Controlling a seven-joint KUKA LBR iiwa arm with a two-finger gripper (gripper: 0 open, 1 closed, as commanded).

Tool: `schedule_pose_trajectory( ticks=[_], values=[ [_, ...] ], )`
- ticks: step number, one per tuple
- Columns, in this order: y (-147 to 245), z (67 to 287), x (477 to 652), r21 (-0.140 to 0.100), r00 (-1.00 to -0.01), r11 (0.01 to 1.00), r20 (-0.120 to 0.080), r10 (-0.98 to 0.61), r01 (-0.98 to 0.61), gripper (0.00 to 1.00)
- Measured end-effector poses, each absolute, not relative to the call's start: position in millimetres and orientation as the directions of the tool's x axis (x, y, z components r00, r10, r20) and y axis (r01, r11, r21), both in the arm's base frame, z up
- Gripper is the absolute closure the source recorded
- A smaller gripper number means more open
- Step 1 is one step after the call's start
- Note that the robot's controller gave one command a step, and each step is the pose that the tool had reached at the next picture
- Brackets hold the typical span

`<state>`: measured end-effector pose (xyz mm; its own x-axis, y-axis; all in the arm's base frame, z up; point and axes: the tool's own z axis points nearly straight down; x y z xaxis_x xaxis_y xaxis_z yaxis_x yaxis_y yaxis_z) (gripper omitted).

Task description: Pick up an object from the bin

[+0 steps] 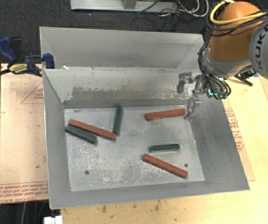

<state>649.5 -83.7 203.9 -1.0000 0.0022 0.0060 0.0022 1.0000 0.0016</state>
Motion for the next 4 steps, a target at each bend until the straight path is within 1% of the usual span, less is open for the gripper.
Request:
schedule_pose_trajectory(
  ticks=[1, 2, 3, 4],
  values=[
    [-84, 209, 651.1, 0.000, -1.000, 1.000, -0.002, 0.001, 0.001, 0.00],
    [-77, 156, 611.0, 0.000, -1.000, 1.000, -0.007, 0.017, 0.017, 0.00],
    [-89, 101, 616.8, 0.001, -0.999, 0.999, -0.005, 0.047, 0.047, 0.00],
    [-71, 70, 635.2, 0.001, -0.995, 0.995, -0.005, 0.098, 0.098, 0.00]
  ],
)
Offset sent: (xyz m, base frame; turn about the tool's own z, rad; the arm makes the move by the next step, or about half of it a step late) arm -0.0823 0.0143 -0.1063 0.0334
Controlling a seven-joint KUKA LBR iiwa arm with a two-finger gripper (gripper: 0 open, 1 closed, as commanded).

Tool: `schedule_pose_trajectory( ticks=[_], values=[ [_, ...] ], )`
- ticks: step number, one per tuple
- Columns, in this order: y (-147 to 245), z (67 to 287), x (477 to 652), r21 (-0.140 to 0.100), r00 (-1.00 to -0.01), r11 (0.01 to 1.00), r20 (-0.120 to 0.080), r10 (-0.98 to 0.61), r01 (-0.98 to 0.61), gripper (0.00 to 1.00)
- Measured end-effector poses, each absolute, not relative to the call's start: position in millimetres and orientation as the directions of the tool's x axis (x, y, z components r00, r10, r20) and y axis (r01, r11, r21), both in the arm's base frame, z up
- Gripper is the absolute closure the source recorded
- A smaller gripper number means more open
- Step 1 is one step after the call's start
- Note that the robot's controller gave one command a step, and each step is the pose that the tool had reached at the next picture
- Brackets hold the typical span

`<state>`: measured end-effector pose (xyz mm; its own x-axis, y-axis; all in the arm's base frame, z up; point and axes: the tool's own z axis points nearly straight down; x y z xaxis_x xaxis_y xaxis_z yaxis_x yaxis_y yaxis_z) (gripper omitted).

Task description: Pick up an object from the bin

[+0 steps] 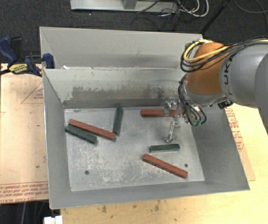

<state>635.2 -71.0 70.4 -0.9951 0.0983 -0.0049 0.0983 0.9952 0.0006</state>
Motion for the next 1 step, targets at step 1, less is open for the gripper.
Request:
schedule_pose_trajectory(
  ticks=[1],
  values=[
    [-19.1, 74.8, 648.9, 0.005, -0.969, 0.969, -0.012, 0.246, 0.246, 1.00]
  ],
)
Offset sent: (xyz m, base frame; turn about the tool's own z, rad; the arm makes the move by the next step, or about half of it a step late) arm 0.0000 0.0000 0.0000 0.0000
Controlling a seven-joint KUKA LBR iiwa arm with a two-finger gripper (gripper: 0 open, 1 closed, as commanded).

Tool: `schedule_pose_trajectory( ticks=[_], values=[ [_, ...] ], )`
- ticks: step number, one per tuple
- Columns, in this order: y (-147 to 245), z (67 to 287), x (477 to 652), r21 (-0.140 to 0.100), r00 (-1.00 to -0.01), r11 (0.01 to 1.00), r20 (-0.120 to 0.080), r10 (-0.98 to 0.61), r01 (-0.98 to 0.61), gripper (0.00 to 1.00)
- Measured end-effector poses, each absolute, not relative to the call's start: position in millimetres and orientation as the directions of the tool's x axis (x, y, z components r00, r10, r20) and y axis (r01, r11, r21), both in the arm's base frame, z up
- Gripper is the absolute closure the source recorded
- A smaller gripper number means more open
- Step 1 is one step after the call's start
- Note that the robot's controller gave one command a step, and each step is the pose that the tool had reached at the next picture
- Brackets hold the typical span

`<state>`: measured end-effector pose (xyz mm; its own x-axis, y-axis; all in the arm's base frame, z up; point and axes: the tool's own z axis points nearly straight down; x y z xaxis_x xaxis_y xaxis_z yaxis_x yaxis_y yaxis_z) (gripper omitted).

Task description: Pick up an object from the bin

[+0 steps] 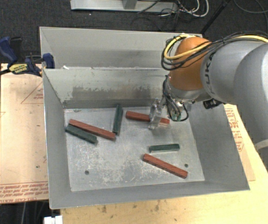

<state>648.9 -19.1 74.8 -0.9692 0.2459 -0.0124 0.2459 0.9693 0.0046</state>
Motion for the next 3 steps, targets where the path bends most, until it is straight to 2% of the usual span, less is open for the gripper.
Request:
schedule_pose_trajectory(
  ticks=[1, 2, 3],
  values=[
    [-19, 75, 648.9, 0.005, -0.969, 0.969, -0.012, 0.246, 0.246, 1.00],
    [-31, 164, 653.3, 0.001, -0.961, 0.961, -0.003, 0.277, 0.277, 1.00],
    [-31, 164, 653.3, 0.001, -0.961, 0.961, -0.003, 0.277, 0.277, 0.00]
  ],
)
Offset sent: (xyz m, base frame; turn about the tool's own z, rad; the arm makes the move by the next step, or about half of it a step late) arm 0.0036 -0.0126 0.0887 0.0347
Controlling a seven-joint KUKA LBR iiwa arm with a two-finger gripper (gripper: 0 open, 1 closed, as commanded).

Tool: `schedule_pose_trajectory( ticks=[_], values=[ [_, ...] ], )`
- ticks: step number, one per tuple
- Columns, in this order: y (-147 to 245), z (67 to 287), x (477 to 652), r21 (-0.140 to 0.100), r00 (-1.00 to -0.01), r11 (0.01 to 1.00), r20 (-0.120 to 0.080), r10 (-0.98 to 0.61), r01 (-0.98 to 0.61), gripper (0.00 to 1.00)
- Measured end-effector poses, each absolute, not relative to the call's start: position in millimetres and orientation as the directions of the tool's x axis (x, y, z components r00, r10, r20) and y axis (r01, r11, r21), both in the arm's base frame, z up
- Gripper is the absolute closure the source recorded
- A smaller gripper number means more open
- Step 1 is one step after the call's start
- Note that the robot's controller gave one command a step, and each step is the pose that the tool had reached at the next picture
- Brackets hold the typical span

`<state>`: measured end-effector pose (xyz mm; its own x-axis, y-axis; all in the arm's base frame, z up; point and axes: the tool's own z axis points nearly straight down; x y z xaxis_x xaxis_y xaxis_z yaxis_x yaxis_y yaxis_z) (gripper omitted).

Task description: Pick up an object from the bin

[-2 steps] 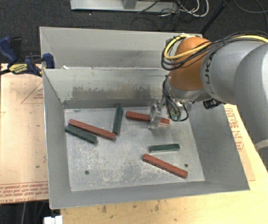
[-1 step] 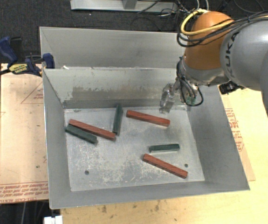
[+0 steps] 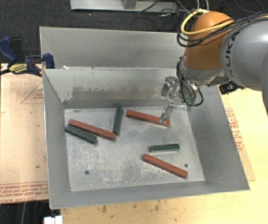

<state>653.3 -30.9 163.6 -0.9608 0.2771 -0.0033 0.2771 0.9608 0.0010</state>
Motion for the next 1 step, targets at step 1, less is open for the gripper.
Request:
schedule_pose_trajectory(
  ticks=[1],
  values=[
    [-31.0, 163.6, 653.3, 0.001, -0.961, 0.961, -0.003, 0.277, 0.277, 0.00]
  ],
)
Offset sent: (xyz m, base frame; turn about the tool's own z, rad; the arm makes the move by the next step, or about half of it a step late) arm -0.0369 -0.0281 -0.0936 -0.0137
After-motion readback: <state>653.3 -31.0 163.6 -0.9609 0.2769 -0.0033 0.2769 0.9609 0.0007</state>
